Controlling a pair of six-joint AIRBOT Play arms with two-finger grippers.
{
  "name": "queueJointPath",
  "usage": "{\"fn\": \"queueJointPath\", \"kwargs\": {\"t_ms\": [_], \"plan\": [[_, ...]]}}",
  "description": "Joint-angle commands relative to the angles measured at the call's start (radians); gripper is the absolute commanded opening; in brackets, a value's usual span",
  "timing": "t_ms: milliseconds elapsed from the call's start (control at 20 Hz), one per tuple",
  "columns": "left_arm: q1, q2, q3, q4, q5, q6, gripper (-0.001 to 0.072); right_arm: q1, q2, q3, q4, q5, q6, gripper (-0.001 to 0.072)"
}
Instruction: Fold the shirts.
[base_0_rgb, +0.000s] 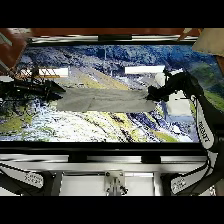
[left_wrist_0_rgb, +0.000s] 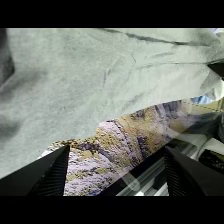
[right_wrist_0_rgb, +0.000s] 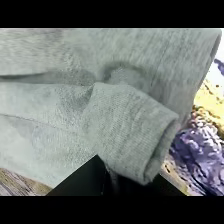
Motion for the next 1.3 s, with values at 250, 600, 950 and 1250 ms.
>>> {"fn": "queueJointPath", "kwargs": {"t_ms": [250, 600, 950, 1250], "plan": [[-0.013, 0.000, 0.001, -0.068, -0.017, 0.006, 0.0639, 0.014, 0.039, 0.001, -0.060, -0.009, 0.031, 0.0068], [-0.166, 0.075, 0.000, -0.105, 0.048, 0.006, 0.0250, 0.014, 0.154, 0.002, -0.054, -0.042, 0.023, 0.0068], [-0.568, 0.089, 0.000, -0.056, 0.437, -0.058, 0.0031, 0.014, 0.431, 0.001, -0.082, -0.187, 0.030, 0.0068], [-0.770, -0.021, 0.000, -0.124, 0.603, -0.106, 0.0032, 0.014, 0.612, 0.001, -0.058, -0.262, 0.073, 0.0068]]}}
